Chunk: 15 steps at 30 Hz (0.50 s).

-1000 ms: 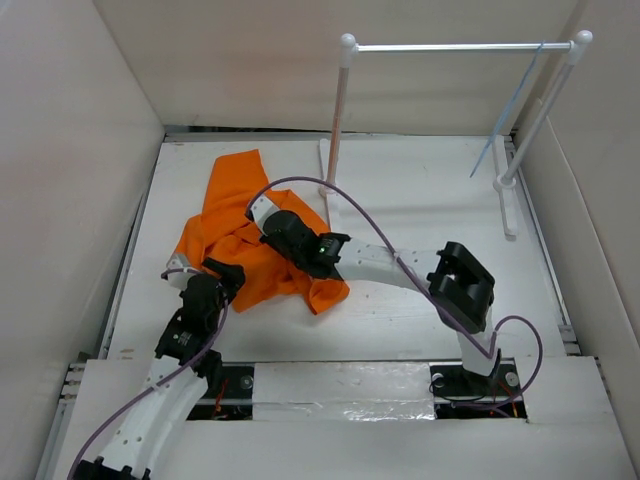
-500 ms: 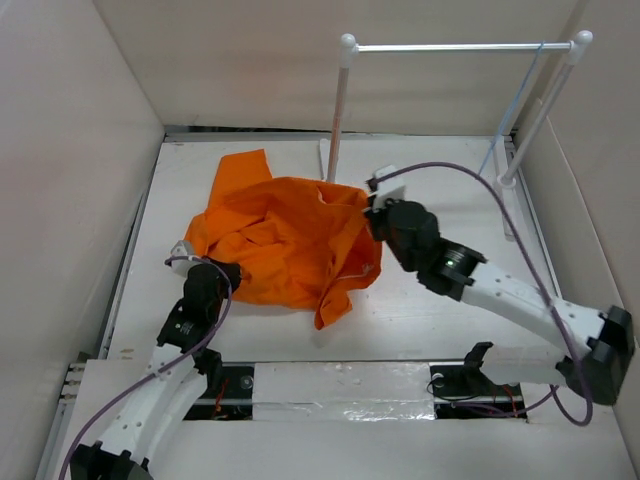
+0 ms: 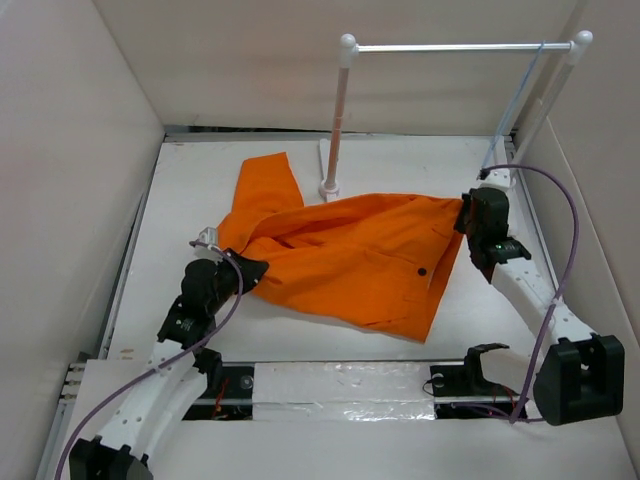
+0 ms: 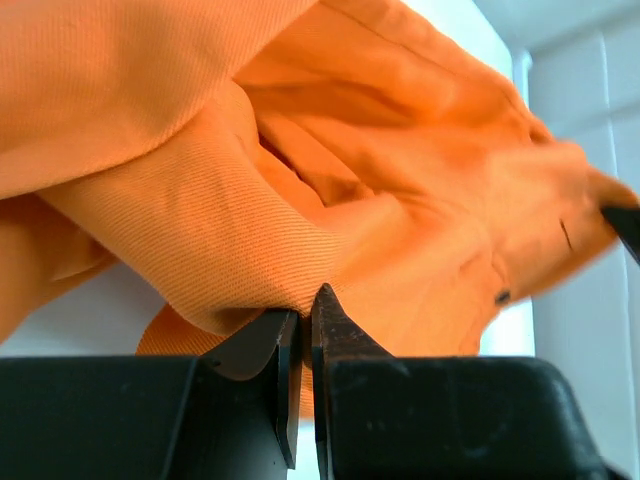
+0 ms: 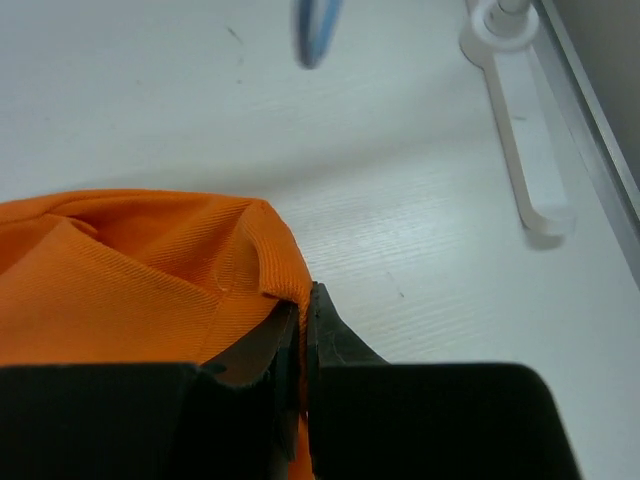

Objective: Place the trousers on the hanger
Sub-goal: Flatten out the trousers at the center of the board.

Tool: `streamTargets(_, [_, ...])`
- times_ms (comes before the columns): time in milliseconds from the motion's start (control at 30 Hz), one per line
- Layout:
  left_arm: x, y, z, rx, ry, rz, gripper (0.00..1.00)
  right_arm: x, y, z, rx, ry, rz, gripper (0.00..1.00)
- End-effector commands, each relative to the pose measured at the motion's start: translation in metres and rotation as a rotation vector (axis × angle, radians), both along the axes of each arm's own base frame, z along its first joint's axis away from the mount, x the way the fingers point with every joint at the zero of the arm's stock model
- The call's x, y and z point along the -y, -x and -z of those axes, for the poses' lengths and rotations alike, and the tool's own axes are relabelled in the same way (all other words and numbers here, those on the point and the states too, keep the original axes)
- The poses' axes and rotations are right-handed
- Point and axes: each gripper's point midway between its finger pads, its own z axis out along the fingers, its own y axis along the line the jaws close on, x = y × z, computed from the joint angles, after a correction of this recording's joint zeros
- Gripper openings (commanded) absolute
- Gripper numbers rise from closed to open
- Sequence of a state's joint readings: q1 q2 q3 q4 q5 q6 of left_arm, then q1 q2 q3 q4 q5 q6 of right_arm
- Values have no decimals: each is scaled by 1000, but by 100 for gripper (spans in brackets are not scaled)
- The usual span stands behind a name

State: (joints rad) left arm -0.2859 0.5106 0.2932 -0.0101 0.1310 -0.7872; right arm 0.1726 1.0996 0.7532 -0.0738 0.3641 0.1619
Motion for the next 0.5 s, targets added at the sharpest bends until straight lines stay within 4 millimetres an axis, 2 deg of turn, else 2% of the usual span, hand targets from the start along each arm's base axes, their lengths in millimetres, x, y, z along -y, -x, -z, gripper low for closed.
streamTargets(0, [32,6,-8,74,52,206,0,32,-22,-43,146,-53,112,5])
streamTargets(67, [39,6,-8,94,79,244,0,39,-22,-53,167,-62,131,8])
streamTargets(100, [40,6,-2,81,84,251,0,38,-22,-57,184,-65,122,29])
streamTargets(133, [43,8,0,95,95,268,2,38,-23,-69,227,-68,117,45])
streamTargets(200, [45,7,5,82,101,274,11,28,-24,-70,226,-76,57,73])
streamTargets(233, [46,7,3,92,104,283,21,26,-24,-68,219,-79,45,79])
streamTargets(300, [50,7,4,92,109,307,38,19,-19,-52,162,-88,6,88])
streamTargets(333, [51,7,4,98,97,320,55,7,-10,-38,141,-88,-39,89])
streamTargets(367, [50,6,4,94,94,312,60,-3,-9,-50,180,-90,-69,89])
streamTargets(400, [47,3,2,104,67,306,63,-21,0,-29,152,-99,-141,81])
streamTargets(433, [41,-3,1,98,43,259,64,-56,4,-35,201,-113,-252,74])
streamTargets(467, [37,-7,-2,103,31,231,63,-73,12,-30,198,-120,-314,64])
